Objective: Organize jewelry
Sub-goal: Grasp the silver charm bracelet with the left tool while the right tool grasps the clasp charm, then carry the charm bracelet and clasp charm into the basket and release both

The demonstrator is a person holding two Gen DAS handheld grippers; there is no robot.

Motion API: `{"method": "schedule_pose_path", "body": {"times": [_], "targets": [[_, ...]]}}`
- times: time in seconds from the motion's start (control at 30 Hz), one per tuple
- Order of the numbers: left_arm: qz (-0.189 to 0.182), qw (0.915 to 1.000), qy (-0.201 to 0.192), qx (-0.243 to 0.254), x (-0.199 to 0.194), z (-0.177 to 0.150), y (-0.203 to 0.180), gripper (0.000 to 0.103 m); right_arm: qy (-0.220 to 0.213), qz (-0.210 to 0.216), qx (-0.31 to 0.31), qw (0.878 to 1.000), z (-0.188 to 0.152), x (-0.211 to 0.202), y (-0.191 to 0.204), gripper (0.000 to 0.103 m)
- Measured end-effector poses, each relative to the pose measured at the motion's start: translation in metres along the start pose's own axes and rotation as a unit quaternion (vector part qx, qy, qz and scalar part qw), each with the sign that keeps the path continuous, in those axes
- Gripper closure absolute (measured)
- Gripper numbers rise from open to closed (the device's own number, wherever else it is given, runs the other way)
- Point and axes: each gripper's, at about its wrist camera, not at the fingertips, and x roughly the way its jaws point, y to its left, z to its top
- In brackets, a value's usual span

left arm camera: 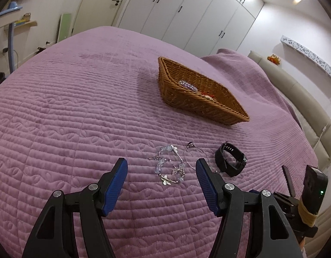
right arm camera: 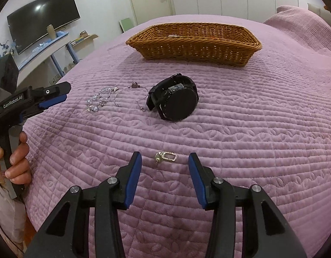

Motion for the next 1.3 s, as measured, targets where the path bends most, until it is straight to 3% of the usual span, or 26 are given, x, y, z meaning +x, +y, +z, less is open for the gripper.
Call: {"method": "schedule_pose_path", "body": {"times": [0.13, 0.23, 0.43, 0.5, 0.57, 0.63, 0.8, 1.03, 1.3], "targets": [[0.036, 0.9985, 0.036, 0.019, 0.020, -0.001, -0.008, 0.036, 0.006, -0.019, -0.011, 1.000, 0.001, 0.006, 0.006, 0.055], [0.053, 0.9958, 0.067, 0.031, 0.037, -0.002, -0.012, 0.046, 0.004, -0.025, -0.018, 1.000, 0.000, 0.007, 0.008, 0.056], [0.088, 0.9905, 0.081, 0.067, 0.053, 0.001, -0.026, 0.049, 0.009, -0.033, -0.022, 0.999, 0.003, 0.013, 0.010, 0.061], [0.097, 0.9884, 0.081, 0.084, 0.056, -0.001, -0.032, 0.058, 0.009, -0.034, -0.024, 0.999, 0.004, 0.015, 0.012, 0.067], [0.098, 0.9876, 0.086, 0.088, 0.059, -0.002, -0.032, 0.085, 0.008, -0.033, -0.028, 0.999, 0.005, 0.016, 0.014, 0.076], [0.089, 0.9884, 0.088, 0.087, 0.059, -0.003, -0.031, 0.094, 0.006, -0.036, -0.033, 0.999, 0.005, 0.016, 0.016, 0.079], [0.075, 0.9895, 0.082, 0.092, 0.056, -0.003, -0.032, 0.094, -0.001, -0.027, -0.030, 0.999, 0.004, 0.013, 0.014, 0.080], [-0.008, 0.9959, 0.052, 0.074, 0.024, -0.003, -0.030, 0.094, -0.032, 0.006, -0.024, 0.999, -0.001, -0.004, 0.008, 0.080], [-0.076, 0.9936, 0.018, 0.082, -0.019, 0.019, -0.043, 0.094, -0.054, 0.021, -0.011, 0.998, -0.001, -0.019, 0.004, 0.080]]}}
